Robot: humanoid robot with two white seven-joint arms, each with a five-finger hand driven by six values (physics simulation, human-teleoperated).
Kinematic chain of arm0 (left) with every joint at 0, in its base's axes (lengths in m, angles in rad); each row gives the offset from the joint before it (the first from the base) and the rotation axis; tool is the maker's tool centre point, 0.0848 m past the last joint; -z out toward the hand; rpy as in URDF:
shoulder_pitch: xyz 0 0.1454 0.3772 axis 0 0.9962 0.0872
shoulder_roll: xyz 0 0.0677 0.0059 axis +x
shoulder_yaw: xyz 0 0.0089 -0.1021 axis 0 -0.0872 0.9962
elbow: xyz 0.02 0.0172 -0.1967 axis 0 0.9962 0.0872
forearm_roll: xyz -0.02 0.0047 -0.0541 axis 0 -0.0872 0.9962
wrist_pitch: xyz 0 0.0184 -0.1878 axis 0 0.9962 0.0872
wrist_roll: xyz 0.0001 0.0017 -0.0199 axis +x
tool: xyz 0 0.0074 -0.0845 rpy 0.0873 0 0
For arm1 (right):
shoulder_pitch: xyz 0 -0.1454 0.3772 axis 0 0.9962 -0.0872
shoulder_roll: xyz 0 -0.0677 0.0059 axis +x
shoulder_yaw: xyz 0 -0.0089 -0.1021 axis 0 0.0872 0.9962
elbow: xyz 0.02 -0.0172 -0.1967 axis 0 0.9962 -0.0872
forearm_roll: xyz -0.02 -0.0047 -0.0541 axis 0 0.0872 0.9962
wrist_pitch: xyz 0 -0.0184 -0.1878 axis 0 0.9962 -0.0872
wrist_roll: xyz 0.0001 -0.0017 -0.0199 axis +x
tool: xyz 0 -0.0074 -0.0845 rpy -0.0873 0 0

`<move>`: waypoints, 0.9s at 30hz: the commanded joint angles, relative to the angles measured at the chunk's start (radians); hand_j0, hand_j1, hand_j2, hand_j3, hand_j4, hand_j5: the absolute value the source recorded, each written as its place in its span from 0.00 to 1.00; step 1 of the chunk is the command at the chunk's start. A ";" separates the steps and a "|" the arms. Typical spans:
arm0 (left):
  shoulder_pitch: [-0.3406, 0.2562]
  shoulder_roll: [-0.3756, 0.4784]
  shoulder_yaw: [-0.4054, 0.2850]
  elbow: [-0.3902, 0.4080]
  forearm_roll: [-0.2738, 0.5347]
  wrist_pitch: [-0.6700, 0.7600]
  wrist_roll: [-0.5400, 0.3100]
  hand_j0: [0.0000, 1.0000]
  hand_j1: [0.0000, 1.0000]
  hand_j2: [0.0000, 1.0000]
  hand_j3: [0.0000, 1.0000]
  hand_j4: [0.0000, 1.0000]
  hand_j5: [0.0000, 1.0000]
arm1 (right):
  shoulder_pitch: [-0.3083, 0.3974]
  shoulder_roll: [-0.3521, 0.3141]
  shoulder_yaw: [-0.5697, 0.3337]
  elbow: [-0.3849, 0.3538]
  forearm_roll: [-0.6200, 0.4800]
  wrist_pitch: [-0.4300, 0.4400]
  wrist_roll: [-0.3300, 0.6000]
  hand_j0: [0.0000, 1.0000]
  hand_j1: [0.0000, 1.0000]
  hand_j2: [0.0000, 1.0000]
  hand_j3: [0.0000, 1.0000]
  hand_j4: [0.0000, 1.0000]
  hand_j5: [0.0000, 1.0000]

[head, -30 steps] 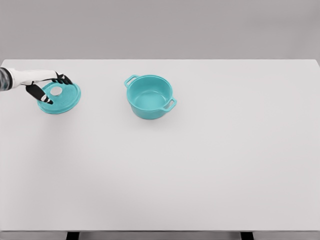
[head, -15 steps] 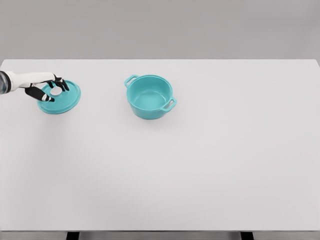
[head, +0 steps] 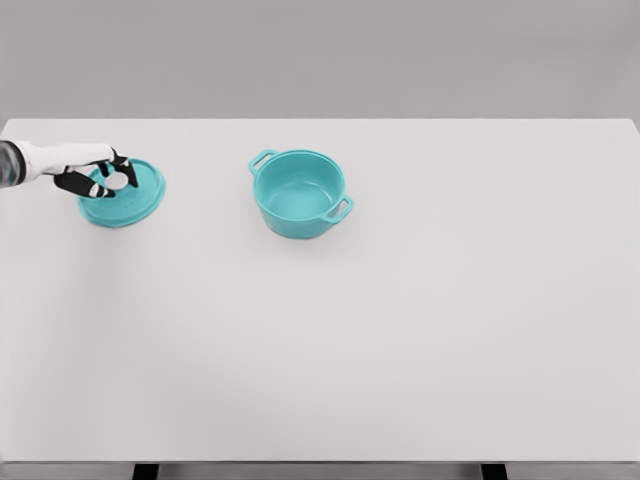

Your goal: Cover the pot with left arm

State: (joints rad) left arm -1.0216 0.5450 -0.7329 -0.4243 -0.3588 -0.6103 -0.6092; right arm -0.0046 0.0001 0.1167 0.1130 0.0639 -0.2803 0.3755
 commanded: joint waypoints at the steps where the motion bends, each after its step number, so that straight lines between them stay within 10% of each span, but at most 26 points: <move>1: 0.000 -0.002 0.001 -0.025 0.001 -0.001 -0.002 0.53 0.53 0.53 0.53 0.53 0.53 | 0.000 0.000 0.000 -0.001 0.001 0.000 0.000 1.00 1.00 1.00 1.00 1.00 1.00; 27: -0.046 0.001 -0.094 -0.301 0.135 -0.001 -0.002 0.53 0.53 0.53 0.53 0.53 0.53 | 0.000 0.000 0.000 0.001 0.001 0.000 0.000 1.00 1.00 1.00 1.00 1.00 1.00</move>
State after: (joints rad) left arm -1.0692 0.5439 -0.8155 -0.7030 -0.2473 -0.6140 -0.6110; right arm -0.0046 0.0001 0.1167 0.1130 0.0639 -0.2802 0.3755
